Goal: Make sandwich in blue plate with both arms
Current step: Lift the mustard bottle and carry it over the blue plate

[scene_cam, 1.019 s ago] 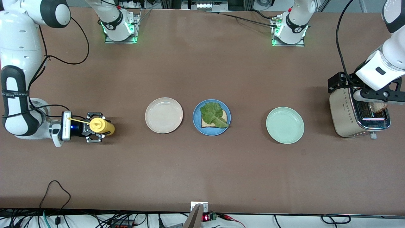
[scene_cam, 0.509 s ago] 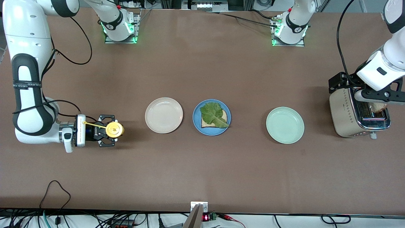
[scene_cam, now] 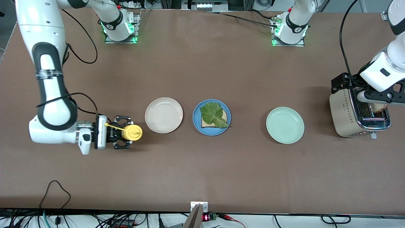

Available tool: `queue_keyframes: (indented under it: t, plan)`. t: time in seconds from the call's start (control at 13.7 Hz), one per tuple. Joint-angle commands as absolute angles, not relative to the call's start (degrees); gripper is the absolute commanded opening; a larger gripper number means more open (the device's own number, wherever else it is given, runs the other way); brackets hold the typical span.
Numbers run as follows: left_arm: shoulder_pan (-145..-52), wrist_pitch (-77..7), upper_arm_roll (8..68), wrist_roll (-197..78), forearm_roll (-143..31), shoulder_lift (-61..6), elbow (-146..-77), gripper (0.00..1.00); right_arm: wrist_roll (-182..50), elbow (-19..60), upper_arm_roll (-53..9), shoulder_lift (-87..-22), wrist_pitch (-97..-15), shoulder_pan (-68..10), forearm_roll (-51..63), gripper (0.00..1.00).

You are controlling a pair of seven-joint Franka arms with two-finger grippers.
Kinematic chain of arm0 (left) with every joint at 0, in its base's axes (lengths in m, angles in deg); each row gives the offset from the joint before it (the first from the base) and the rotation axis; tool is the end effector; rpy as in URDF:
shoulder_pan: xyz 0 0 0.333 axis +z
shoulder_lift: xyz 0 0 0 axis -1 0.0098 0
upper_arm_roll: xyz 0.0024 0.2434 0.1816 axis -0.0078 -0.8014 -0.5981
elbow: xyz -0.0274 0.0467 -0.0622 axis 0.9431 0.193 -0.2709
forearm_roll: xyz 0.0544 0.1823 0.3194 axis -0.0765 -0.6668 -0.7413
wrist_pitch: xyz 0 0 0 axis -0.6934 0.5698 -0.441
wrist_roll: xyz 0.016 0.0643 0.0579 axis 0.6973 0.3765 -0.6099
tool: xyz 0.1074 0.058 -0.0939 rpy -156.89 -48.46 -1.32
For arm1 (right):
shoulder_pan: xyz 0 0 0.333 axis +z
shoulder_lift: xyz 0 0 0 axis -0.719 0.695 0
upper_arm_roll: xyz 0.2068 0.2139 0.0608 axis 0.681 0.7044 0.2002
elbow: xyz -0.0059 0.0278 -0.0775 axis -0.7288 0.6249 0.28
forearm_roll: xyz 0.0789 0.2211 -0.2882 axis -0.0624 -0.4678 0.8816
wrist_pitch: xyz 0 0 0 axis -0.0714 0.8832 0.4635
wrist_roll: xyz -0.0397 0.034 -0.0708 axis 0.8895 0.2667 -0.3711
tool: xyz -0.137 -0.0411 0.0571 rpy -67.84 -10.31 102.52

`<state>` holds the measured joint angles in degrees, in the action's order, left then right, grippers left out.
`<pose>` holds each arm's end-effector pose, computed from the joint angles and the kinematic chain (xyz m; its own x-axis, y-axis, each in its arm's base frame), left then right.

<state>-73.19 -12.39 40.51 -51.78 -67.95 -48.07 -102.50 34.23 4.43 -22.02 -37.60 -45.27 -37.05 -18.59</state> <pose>0.5600 -0.0293 0.5201 0.9944 -0.1026 -0.0269 -0.1032 -0.9945 -0.0206 0.6659 0.1625 0.2495 0.1919 0.5889 0.7851 0.9747 -0.0208 -0.2225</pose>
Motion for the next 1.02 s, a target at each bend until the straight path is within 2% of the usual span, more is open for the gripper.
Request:
queue_keyframes:
  t: [0.0,0.73,0.95]
  plan:
    - [-72.65,-11.83,40.67,-50.27,-66.20,-48.26,-102.30,1.00,30.63,5.56,-22.58,-39.34,-48.68,-33.59,-17.41,0.00]
    - [-72.65,-11.75,40.59,-50.27,-66.11,-48.26,-102.30,1.00,13.15,5.56,-22.58,-39.43,-69.06,-18.65,0.75,0.00]
    - [-72.65,-11.75,40.67,-50.27,-66.11,-48.26,-102.30,1.00,7.18,5.47,-22.58,-39.43,-70.48,-15.39,10.78,0.00]
